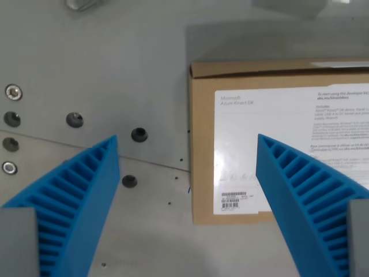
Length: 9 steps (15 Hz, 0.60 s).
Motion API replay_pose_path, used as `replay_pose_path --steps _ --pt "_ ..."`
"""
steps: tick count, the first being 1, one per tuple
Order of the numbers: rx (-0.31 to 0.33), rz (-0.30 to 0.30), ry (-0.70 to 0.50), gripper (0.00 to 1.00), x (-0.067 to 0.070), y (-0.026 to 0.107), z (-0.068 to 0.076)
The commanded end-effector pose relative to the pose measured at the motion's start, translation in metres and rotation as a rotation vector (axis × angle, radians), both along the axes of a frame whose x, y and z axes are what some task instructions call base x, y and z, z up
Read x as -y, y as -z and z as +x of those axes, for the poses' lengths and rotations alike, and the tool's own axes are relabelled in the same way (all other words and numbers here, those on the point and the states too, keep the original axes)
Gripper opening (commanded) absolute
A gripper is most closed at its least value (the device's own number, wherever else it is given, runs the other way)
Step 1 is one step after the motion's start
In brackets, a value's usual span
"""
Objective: Move above the white socket
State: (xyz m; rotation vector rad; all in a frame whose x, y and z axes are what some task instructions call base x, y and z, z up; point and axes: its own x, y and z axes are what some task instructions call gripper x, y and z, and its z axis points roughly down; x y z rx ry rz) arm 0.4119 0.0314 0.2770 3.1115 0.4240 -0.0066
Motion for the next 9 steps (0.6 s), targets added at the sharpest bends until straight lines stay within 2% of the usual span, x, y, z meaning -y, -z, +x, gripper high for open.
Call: replay_pose_path --steps 1,9 --pt "-0.022 -0.006 0.055 1.0 0.007 0.004 0.016" --pt "-0.021 -0.019 0.106 1.0 0.022 0.019 0.038"
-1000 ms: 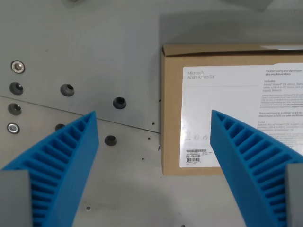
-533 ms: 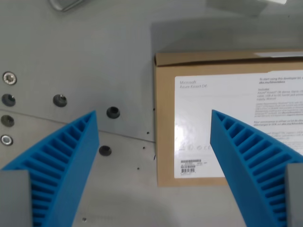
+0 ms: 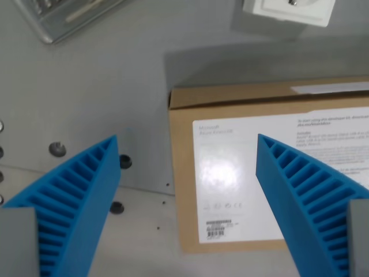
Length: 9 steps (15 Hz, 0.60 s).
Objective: Move above the white socket
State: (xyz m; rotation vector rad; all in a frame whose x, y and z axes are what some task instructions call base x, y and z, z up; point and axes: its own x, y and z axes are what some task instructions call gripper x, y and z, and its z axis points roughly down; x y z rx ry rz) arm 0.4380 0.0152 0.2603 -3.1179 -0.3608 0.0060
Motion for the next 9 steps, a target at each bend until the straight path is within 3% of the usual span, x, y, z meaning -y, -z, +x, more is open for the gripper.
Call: replay_pose_path --steps 1,9 --pt "-0.021 -0.024 0.074 1.0 0.008 0.005 0.015" --pt "-0.021 -0.033 0.14 1.0 0.026 0.025 0.041"
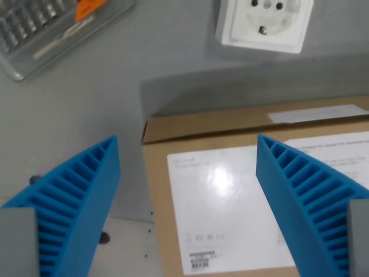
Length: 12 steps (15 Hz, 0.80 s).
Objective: Move above the white socket
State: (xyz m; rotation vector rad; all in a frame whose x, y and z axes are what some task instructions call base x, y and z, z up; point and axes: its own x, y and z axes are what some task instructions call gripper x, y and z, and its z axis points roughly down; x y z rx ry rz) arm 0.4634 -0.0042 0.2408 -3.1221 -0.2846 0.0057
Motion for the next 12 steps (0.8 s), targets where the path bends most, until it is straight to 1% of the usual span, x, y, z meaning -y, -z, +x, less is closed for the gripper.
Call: replay_pose_path --steps 1,8,12 --pt "-0.024 -0.038 0.097 1.0 0.009 0.008 0.019" --pt "-0.022 -0.049 0.132 1.0 0.025 0.027 0.044" --pt "-0.007 -0.053 0.152 1.0 0.031 0.034 0.053"
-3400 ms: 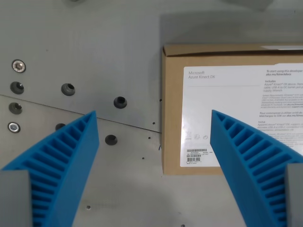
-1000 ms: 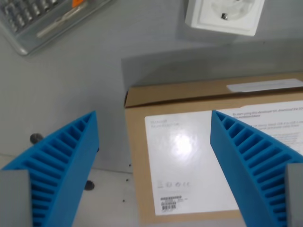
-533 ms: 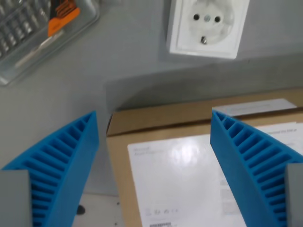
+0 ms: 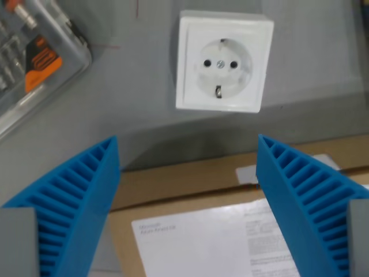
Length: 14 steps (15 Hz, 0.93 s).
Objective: Move above the white socket
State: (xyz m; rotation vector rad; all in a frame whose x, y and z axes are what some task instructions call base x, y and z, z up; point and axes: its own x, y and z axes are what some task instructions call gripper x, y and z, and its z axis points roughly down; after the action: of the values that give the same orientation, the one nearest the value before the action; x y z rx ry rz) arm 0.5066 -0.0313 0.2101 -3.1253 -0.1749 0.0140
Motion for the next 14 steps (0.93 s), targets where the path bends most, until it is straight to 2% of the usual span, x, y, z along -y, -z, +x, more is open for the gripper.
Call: replay_pose_path --steps 1,14 --pt "-0.002 -0.058 0.085 1.0 0.006 0.005 0.012" --pt "-0.013 -0.053 0.093 1.0 0.02 0.024 0.037"
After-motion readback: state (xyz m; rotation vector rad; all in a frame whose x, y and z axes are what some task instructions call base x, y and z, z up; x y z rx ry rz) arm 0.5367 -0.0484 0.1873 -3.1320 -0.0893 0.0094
